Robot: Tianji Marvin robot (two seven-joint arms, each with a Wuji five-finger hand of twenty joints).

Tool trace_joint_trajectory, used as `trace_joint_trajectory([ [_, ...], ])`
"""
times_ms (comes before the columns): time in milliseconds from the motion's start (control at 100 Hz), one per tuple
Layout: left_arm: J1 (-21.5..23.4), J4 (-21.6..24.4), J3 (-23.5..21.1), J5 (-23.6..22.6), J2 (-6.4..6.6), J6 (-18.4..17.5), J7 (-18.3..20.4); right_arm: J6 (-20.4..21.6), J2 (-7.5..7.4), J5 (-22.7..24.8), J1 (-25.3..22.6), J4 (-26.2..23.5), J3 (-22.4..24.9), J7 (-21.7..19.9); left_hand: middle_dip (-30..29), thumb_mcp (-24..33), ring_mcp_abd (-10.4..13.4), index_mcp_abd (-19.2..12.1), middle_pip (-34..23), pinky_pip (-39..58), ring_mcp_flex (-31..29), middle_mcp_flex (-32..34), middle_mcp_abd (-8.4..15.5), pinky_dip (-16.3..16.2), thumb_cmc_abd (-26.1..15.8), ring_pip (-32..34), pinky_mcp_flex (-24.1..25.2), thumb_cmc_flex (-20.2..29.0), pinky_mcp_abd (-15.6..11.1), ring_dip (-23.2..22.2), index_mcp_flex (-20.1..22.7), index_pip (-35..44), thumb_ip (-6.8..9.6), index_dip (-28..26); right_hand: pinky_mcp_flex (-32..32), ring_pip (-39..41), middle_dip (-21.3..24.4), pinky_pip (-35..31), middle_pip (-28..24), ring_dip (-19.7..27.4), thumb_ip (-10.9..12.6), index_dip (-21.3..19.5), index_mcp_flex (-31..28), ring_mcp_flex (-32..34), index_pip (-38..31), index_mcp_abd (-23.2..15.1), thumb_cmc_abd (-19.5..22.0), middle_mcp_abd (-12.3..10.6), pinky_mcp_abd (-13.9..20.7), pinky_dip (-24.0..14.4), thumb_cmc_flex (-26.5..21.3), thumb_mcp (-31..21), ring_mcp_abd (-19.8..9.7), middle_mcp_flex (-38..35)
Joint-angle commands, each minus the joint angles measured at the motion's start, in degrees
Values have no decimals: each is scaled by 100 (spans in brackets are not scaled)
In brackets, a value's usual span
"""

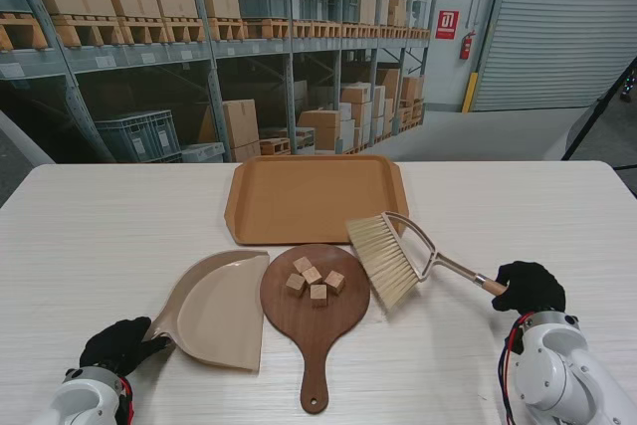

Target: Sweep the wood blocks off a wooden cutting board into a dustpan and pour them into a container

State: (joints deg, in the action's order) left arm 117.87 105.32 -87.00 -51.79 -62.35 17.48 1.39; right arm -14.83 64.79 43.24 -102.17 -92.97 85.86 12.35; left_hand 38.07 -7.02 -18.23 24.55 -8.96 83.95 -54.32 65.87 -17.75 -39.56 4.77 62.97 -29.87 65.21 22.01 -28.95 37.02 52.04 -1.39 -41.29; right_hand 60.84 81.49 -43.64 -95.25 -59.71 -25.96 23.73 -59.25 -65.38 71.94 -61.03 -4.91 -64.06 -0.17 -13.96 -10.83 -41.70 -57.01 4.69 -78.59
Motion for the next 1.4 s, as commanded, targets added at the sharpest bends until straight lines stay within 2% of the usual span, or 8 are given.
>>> trace_joint_trajectory([
  [0, 42, 60, 13, -16, -4, -13, 107, 24, 11, 15, 22, 14, -60, -79, -8, 587, 1076, -273, -6194, -100, -585, 417, 1833, 11, -807, 54, 84, 593, -181, 7, 543, 200, 16, 83, 160, 275, -77, -762, -192, 55, 243, -186, -992, 236, -649, -966, 602, -78, -183, 89, -972, -3295, -7, -436],
  [440, 90, 146, 36, 6, -10, 55, 113, 183, -15, -24, 298, 284, -510, -127, -11, 592, 1067, -281, -6184, -100, -583, 415, 1827, 10, -794, 39, 83, 589, -181, 10, 548, 195, 16, 108, 149, 222, -56, -754, -161, 82, 188, -194, -985, 239, -636, -974, 595, -101, -173, 95, -955, -3295, -49, -432],
  [820, 96, 192, 71, 37, -4, 90, 173, 142, 25, -304, 587, 446, -947, -105, -65, 602, 1016, -311, -6029, -106, -567, 414, 1736, 11, -721, -42, 86, 593, -181, 33, 600, 89, 20, 229, 133, 206, -50, -740, -132, 85, 146, -195, -967, 240, -619, -987, 586, -111, -153, 97, -949, -3295, -59, -434],
  [1140, 102, 223, 77, 54, 0, 103, 214, -13, 82, -581, 963, 644, -1433, -83, -266, 681, 885, -401, -5447, -108, -604, 493, 1522, 12, -293, -358, 86, 555, -181, 108, 790, -57, 69, 675, 108, 173, -34, -716, -86, 102, 97, -190, -938, 241, -598, -997, 584, -110, -145, 103, -935, -3295, -67, -430],
  [1390, 90, 228, 82, 56, 5, 100, 245, -126, 138, -762, 1312, 786, -1774, -39, -369, 764, 800, -451, -5169, -238, -740, 562, 1474, 105, 56, -557, -42, 522, -108, 153, 871, -31, 76, 922, 89, 129, -24, -697, -37, 127, 40, -182, -910, 239, -578, -1006, 584, -130, -131, 106, -925, -3295, -65, -430],
])
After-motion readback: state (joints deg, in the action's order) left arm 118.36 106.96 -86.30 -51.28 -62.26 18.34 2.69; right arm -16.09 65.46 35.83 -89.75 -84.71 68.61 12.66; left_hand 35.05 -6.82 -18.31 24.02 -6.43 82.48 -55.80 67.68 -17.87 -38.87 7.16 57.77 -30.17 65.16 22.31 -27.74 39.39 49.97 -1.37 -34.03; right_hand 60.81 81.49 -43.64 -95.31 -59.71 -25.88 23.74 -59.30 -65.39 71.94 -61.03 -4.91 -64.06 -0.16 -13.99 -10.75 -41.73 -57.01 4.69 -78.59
